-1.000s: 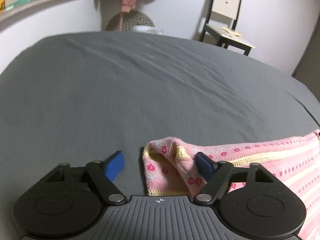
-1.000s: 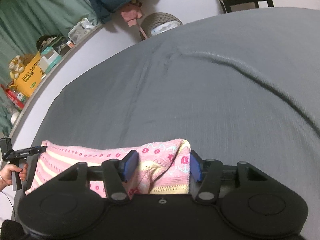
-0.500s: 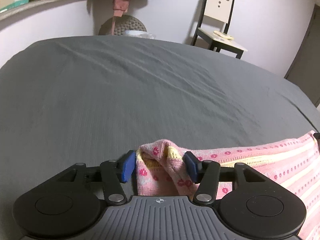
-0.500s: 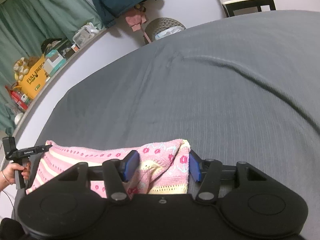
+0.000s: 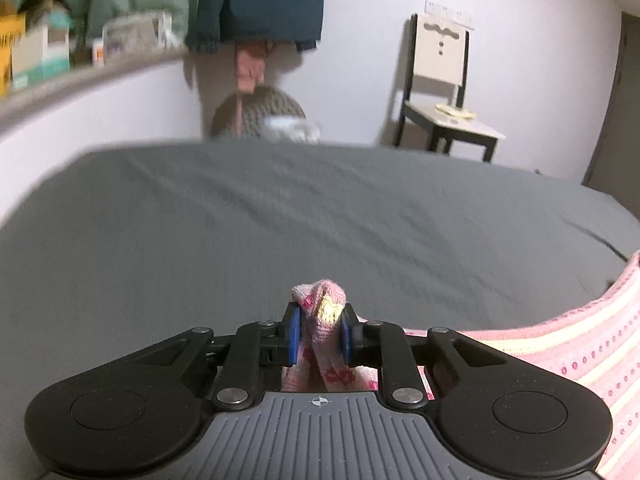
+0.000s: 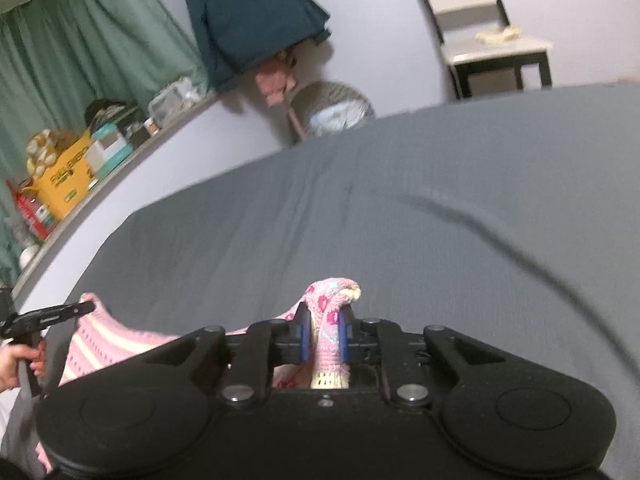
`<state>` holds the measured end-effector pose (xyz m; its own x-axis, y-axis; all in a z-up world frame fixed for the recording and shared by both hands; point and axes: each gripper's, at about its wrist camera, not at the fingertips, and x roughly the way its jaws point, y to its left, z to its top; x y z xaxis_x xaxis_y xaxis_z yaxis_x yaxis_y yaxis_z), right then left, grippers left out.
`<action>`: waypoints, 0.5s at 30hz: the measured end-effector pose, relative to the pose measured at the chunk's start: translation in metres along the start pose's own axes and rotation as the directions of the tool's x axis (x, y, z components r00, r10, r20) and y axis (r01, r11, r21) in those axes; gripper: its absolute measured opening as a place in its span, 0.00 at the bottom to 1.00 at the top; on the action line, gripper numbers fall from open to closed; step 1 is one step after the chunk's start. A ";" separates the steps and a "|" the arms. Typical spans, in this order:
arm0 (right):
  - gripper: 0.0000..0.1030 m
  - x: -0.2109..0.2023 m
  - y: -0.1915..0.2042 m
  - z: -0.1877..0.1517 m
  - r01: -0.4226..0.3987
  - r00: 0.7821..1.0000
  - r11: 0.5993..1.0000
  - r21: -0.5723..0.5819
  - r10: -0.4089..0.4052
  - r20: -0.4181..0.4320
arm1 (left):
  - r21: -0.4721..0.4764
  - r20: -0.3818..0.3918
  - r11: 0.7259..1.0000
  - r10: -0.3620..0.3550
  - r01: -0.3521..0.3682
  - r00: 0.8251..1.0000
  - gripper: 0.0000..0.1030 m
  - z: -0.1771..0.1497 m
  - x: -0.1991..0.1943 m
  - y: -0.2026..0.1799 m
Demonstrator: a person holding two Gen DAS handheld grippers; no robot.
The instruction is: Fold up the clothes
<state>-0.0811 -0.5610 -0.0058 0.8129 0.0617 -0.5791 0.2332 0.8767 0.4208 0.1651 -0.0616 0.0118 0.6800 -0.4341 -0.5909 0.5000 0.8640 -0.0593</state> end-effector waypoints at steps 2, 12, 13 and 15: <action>0.13 0.004 0.007 0.018 0.039 0.998 0.999 -0.007 -0.038 0.047 | -0.031 0.047 0.999 0.036 -0.035 0.998 0.19 0.024 0.004 -0.001; 0.13 -0.003 0.020 0.026 0.067 0.991 0.996 -0.063 -0.059 0.119 | -0.047 0.108 0.999 0.014 -0.009 0.994 0.19 0.043 -0.015 0.000; 0.13 -0.014 0.020 0.021 0.044 0.990 0.996 -0.077 -0.033 0.135 | -0.039 0.128 0.999 -0.009 0.014 0.992 0.19 0.037 -0.026 0.004; 0.13 -0.039 0.023 0.008 0.008 0.987 0.993 -0.121 0.011 0.159 | -0.022 0.165 0.998 -0.055 0.060 0.985 0.19 0.025 -0.049 0.013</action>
<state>-0.1033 -0.5468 0.0325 0.8902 -0.0052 -0.4554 0.1737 0.9283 0.3289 0.1516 -0.0359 0.0601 0.7306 -0.5175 -0.4454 0.5277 0.8420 -0.1125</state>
